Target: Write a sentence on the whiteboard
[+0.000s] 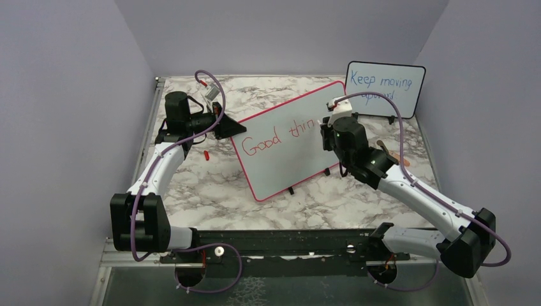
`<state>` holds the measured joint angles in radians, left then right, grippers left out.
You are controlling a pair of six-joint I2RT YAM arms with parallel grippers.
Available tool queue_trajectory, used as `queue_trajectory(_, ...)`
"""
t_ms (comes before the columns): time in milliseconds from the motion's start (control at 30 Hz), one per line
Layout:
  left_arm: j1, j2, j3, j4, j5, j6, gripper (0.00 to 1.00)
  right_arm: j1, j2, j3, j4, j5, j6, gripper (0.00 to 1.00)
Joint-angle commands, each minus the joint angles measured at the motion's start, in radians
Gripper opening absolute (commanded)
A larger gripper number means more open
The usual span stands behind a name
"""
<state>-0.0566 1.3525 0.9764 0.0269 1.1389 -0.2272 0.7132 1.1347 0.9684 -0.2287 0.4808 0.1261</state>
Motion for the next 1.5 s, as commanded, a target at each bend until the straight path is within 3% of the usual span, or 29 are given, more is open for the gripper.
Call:
queue_trajectory(0, -0.032, 0.030, -0.015, -0.079, -0.027, 0.083, 0.00, -0.023, 0.002, -0.012, 0.049, 0.001, -0.007, 0.01)
queue_trajectory(1467, -0.033, 0.036, -0.012, -0.079, -0.020, 0.081, 0.00, -0.051, 0.047, 0.018, 0.078, -0.158, -0.013, 0.01)
